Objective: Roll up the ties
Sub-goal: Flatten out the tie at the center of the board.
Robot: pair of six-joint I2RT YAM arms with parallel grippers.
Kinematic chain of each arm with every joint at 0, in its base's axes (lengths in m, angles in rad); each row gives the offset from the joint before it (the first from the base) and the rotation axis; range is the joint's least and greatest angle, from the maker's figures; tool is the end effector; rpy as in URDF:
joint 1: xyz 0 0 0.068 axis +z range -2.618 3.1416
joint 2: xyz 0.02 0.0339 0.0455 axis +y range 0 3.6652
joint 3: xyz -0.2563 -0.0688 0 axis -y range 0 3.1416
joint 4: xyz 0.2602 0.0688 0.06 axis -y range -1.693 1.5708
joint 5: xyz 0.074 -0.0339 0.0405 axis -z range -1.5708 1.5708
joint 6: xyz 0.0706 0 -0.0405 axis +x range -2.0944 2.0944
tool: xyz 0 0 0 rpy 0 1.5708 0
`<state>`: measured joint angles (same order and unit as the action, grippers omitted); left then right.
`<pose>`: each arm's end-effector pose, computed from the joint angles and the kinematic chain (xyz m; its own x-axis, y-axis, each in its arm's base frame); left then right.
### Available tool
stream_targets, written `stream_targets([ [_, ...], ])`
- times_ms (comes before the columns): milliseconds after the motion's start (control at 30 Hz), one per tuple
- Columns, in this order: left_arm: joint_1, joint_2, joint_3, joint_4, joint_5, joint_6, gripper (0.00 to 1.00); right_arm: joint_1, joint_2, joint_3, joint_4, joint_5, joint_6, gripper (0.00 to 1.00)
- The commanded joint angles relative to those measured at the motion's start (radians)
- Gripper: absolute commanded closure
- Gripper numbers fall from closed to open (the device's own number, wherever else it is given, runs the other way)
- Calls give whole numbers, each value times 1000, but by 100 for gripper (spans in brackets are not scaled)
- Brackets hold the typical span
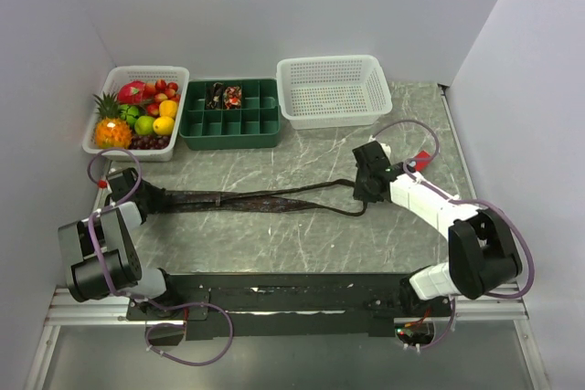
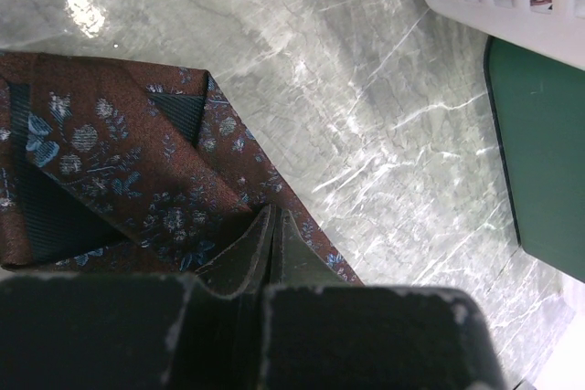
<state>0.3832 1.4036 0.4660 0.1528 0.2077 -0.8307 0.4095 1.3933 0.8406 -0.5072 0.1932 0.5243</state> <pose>0.2660 0.0915 0.0909 -0.2718 -0.8886 -0.3695 -0.6394 0.4537 -0.6207 0.2785 0.1061 0.1552 -0.8452 0.1687 -0.5071 0.1369 0.9855 0.0998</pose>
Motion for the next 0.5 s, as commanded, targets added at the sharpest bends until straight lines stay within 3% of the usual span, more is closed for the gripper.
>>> stream_targets([
  [0,6,8,-6,7,18,25,99,-21,6,80,42,-31,-32,51],
  [67,5,8,-6,8,21,28,99,-23,42,132,-5,40,-41,29],
  [100,5,11,-6,8,27,28,99,-31,56,162,-22,61,-40,13],
  [167,5,11,-6,10,35,30,99,-37,88,173,-27,77,-64,4],
  [267,6,17,-6,13,47,31,99,-49,145,192,-30,62,-89,2],
  [467,5,37,0,21,68,36,99,-49,263,233,-42,14,-126,9],
])
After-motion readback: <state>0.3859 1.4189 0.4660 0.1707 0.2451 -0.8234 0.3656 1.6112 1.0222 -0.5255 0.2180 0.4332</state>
